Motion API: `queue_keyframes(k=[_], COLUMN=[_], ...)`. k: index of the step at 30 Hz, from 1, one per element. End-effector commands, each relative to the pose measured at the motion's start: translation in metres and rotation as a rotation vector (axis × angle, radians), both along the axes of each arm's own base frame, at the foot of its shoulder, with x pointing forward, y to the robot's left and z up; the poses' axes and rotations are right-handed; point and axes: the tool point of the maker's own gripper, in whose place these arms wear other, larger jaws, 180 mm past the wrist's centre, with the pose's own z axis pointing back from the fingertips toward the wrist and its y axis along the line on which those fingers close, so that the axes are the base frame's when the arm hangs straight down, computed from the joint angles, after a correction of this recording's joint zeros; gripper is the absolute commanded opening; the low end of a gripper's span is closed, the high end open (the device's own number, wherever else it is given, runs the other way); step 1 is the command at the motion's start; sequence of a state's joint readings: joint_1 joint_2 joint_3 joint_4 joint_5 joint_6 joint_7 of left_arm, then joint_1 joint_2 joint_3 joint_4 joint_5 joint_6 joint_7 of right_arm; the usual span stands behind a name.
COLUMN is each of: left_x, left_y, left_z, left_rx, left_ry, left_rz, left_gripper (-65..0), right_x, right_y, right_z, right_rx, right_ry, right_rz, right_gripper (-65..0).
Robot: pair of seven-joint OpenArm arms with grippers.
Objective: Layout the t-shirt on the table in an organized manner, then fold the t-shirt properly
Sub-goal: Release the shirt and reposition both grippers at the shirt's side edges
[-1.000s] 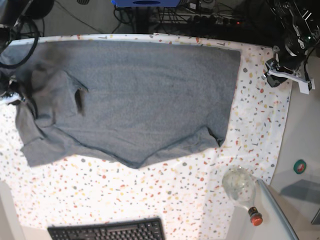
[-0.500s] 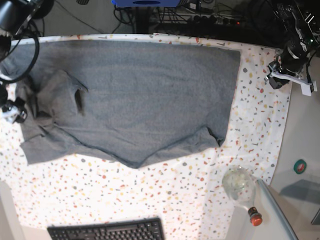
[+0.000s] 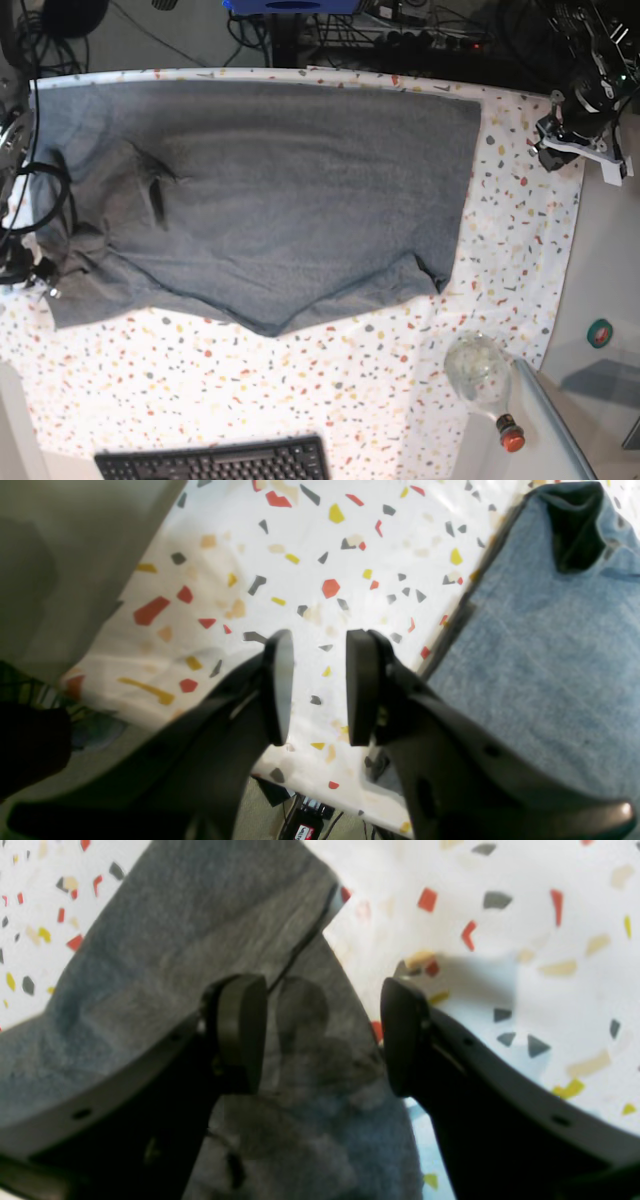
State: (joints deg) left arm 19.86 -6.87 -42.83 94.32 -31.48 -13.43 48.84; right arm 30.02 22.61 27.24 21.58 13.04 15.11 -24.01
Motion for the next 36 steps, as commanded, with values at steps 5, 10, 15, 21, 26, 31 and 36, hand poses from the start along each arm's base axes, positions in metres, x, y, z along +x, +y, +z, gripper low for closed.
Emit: queue_keyframes(k=[5,10,15,21,26,31,36], left_x=[0.006,0.006,0.006,0.006,0.006,0.006,0.008], left_y=[0.006,0.006,0.006,0.006,0.006,0.005,0.004], left_z=[0.010,0.010,0.010,0.010,0.010,0.010,0.010], left_rx=[0.023,0.023,0.023,0.023,0.023,0.022,0.023], left_ry=[-0.034,-0.034,-0.034,-0.034,-0.034,-0.033,-0.035], left_rz=[-0.003,-0.003,-0.003,-0.003,-0.003,-0.005,-0.011], left_gripper=[-46.9,-46.9,-47.1,-47.1,-47.1,-47.1,-47.1], right_x=[-0.002,-0.011,-0.018,-0.022,-0.016,0.001,0.008], right_y=[-0.012,-0.012,-0.005,-0.003,-0.005,-0.011,-0.016], right_z=[0.000,-0.007,-0.016,-0.019,-0.010,0.014,0.041], right_rx=[-0.044,-0.041,-0.036,-0.051,-0.046,-0.085,-0.132], right_ry=[-0.025,-0.005,0.019,0.039,0.045,0.007,-0.004], right_rz=[-0.008,-0.008,0.006,0.034,0.041,0.071,0.114], right_gripper=[-30.8,-30.8,-32.1,-65.0,-65.0,-65.0,-65.0])
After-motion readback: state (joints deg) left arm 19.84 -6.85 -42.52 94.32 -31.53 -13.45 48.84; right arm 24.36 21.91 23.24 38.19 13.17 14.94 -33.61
